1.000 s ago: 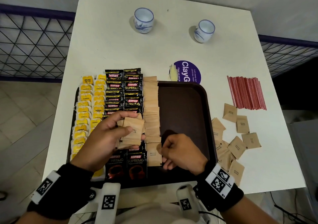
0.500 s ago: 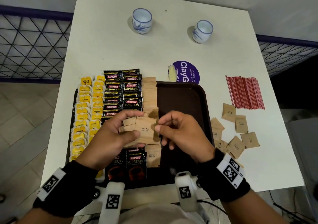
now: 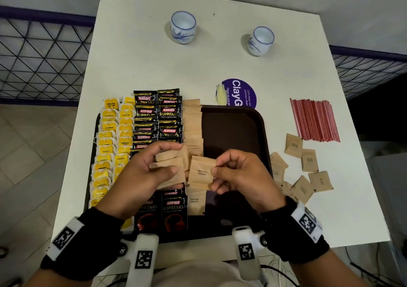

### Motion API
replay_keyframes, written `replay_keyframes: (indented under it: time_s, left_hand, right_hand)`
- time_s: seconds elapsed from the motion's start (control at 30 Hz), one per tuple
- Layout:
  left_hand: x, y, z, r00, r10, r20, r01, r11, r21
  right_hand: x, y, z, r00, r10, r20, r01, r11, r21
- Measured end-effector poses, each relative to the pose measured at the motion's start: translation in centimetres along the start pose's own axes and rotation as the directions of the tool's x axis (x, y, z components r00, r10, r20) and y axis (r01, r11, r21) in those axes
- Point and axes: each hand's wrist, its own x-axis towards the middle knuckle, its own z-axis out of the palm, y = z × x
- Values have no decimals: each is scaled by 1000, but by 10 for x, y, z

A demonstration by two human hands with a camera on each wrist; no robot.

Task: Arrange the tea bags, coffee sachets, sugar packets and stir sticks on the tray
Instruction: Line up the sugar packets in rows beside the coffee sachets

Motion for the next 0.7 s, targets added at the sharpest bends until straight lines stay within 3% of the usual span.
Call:
replay_keyframes:
  time_s: [0.33,0.7]
  left_hand:
    - [-3,3,-10,996,-77,50,86,975,-205]
    - [-6,1,-5,996,-84,41,90,978,-187]
  right_hand:
    - [-12,40,-14,980,185,67,-160,948,-275]
    - [-8,46,-1,961,248,126,-185,907,-377]
